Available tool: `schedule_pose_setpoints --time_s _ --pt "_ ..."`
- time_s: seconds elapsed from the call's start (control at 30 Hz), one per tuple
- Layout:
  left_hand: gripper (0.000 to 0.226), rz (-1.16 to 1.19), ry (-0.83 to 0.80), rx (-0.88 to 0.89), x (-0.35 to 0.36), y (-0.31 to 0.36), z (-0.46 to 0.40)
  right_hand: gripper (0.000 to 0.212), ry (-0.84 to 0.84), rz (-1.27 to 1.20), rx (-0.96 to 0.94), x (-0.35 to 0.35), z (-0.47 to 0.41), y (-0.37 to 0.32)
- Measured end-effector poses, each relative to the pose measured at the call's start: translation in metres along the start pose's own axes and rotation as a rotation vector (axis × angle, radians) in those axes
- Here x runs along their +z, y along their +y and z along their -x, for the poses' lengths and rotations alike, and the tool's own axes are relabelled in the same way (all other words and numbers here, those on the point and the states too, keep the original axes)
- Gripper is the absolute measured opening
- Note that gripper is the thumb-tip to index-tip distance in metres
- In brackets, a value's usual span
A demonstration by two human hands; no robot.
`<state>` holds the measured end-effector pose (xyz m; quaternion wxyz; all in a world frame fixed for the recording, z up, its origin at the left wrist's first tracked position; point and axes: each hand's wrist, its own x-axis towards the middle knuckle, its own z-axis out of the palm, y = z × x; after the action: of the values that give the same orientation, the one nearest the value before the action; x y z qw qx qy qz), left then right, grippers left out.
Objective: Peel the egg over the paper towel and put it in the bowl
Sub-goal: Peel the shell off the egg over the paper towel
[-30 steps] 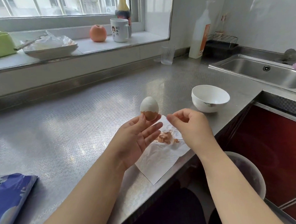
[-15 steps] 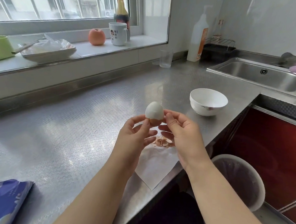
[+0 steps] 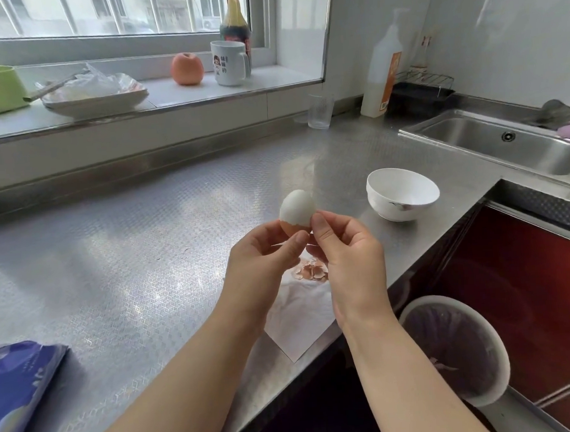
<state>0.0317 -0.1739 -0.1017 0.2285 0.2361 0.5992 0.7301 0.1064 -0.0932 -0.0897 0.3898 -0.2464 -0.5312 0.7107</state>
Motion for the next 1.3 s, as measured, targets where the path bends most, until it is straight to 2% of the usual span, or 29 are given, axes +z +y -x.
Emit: schedule_pose_setpoints --time_s 0.17,0.27,0.37,0.6,0.73,0.8,0.9,1.03,1.13,1.3 --pt "0.017 0.014 -0.001 0.01 0.001 0.0 0.001 0.009 0.022 -0.019 -0.003 0.003 0.001 0.002" --pt "0.024 0.047 0.013 0.009 0.001 -0.001 0.0 0.014 0.003 -0.063 0.064 0.006 0.002 0.004" --pt "0.029 0.072 0.042 0.001 0.0 -0.002 -0.001 0.012 0.011 -0.079 0.051 0.008 0.002 0.004" --pt "0.024 0.048 0.04 0.017 -0.001 -0.001 0.0 0.013 0.111 0.178 -0.138 0.008 0.0 0.009" --pt "0.023 0.057 0.009 0.018 -0.001 -0.001 0.0 0.015 0.138 0.201 -0.14 0.008 -0.002 0.007" --pt "0.03 0.089 -0.036 -0.005 -0.002 -0.001 -0.001 0.015 0.139 0.222 -0.144 0.008 -0.004 0.007" --pt "0.044 0.204 -0.146 -0.095 -0.005 -0.001 -0.004 0.015 0.102 0.282 -0.12 0.006 -0.008 0.007" --pt "0.043 0.344 -0.249 -0.191 -0.011 0.002 -0.007 0.018 -0.005 0.361 -0.069 0.001 -0.013 0.001" --pt "0.037 0.401 -0.246 -0.227 -0.015 0.002 -0.009 0.017 -0.036 0.417 -0.053 -0.004 -0.015 -0.004" --pt "0.032 0.376 -0.221 -0.218 -0.018 0.003 -0.011 0.007 -0.038 0.61 -0.194 -0.02 -0.021 -0.006"
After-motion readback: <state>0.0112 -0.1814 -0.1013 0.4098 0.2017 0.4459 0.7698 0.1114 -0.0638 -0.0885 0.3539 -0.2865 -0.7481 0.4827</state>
